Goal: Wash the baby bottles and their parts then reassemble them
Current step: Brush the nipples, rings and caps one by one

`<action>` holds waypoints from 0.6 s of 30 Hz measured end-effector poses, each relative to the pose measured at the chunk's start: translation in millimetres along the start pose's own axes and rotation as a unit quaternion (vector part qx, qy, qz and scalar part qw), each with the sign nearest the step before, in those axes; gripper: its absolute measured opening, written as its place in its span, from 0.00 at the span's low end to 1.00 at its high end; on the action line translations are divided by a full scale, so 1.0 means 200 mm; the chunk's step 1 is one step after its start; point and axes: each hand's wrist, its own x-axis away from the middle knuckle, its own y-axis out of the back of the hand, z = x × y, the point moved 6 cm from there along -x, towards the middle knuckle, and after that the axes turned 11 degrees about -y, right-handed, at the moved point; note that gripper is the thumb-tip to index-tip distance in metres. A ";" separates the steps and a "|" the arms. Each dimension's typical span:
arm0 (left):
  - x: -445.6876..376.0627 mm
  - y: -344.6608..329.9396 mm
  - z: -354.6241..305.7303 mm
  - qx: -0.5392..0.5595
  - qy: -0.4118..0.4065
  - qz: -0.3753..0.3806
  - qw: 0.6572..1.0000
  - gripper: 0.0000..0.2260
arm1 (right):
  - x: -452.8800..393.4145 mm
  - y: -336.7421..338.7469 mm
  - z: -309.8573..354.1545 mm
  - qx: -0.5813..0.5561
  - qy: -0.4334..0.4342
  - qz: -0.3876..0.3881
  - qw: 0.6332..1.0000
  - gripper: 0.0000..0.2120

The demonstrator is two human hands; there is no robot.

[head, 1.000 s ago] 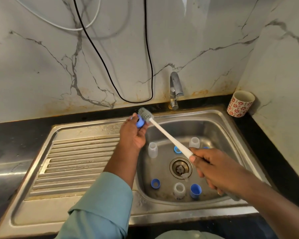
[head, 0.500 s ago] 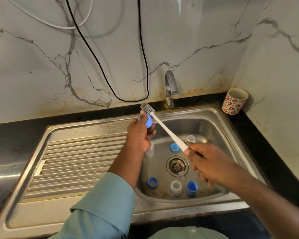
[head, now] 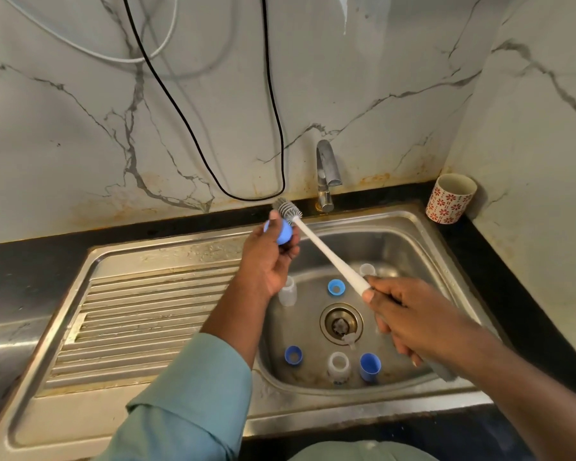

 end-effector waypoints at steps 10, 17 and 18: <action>-0.06 0.08 -0.02 -0.056 0.013 -0.072 0.996 0.10 | -0.06 -0.05 -0.01 0.021 -0.006 0.017 1.000 0.08; -0.08 0.10 -0.07 -0.087 -0.018 -0.028 0.996 0.10 | -0.09 -0.07 -0.04 0.047 -0.011 0.013 0.999 0.10; -0.08 0.11 -0.07 -0.066 -0.021 -0.043 0.997 0.10 | -0.10 -0.07 -0.04 0.047 -0.010 0.010 0.999 0.10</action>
